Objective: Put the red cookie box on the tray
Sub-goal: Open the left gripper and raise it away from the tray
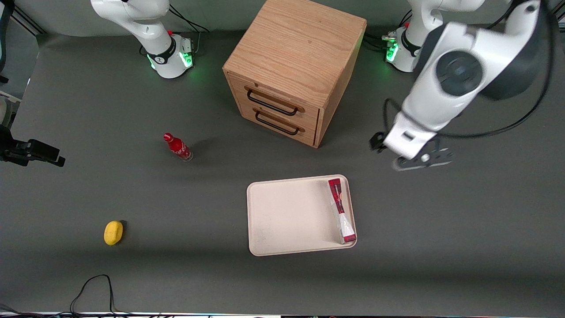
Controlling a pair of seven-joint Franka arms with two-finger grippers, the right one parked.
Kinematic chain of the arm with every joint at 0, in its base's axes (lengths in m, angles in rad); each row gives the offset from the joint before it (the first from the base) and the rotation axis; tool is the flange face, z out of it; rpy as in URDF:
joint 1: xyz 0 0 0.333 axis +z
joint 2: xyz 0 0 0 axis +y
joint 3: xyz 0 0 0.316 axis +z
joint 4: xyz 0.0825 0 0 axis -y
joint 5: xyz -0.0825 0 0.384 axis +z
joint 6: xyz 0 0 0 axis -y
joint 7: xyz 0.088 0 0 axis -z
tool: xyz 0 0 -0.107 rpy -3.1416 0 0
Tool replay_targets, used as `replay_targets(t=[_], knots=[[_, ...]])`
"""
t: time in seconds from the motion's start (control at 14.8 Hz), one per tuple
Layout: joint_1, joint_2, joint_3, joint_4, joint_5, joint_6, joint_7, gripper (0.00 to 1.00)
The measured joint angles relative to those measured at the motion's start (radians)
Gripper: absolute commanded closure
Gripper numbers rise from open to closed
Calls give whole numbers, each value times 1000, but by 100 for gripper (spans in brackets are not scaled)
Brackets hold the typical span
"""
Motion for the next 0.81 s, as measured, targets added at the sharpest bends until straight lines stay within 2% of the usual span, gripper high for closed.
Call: replay_targets(t=[0.2,0.4,0.47,0.61,0.81], knots=[[84,-161,48,-130,-1,-24,193,0],[116,-217,172,-148,-1,-79,362,0],[150,-219,187,-143,-1,-88,400,0],[262,-216,167,-133,-1,-90,508,0],[293,-209,135,-100,-1,-132,522,0]])
